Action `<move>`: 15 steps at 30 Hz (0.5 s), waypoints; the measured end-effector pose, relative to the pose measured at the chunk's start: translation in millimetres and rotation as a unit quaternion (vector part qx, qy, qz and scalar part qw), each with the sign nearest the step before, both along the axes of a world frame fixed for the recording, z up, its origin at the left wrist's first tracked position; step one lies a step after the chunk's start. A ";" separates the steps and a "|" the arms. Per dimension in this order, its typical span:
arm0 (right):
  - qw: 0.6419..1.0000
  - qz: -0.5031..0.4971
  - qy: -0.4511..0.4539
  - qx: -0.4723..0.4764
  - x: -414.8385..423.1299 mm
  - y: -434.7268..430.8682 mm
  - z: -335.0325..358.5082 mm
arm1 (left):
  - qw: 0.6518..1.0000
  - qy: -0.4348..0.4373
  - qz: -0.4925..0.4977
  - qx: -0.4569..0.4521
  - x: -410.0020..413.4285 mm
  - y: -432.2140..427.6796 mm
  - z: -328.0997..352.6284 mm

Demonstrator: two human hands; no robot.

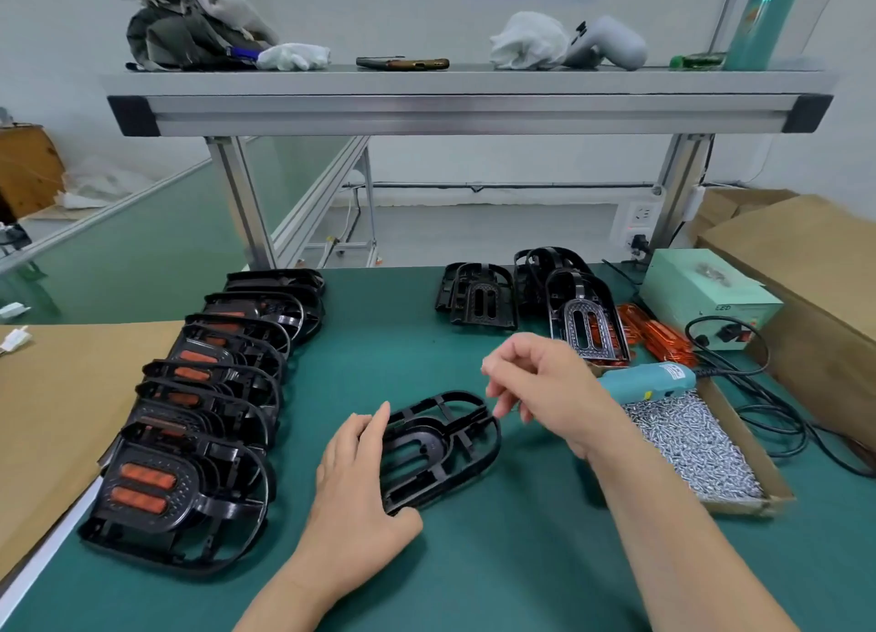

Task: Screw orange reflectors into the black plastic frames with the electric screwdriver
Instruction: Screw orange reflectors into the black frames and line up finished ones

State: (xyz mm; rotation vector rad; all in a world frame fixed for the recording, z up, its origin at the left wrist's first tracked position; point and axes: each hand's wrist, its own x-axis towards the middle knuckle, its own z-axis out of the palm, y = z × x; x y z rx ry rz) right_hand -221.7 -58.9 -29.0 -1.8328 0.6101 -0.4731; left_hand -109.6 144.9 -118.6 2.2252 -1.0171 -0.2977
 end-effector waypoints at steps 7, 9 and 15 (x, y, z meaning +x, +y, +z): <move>0.974 -0.185 -0.011 -0.133 -3.8 -86.3 8.1 | 0.997 0.004 -0.083 -0.004 2.8 5.2 3.9; 0.951 -0.224 0.043 -0.207 -4.3 -111.3 6.5 | 0.996 0.004 -0.093 -0.010 3.6 5.0 2.9; 0.855 -0.233 0.353 -0.301 -7.1 -180.2 -0.3 | 0.994 -0.017 -0.106 -0.018 2.4 3.4 -2.6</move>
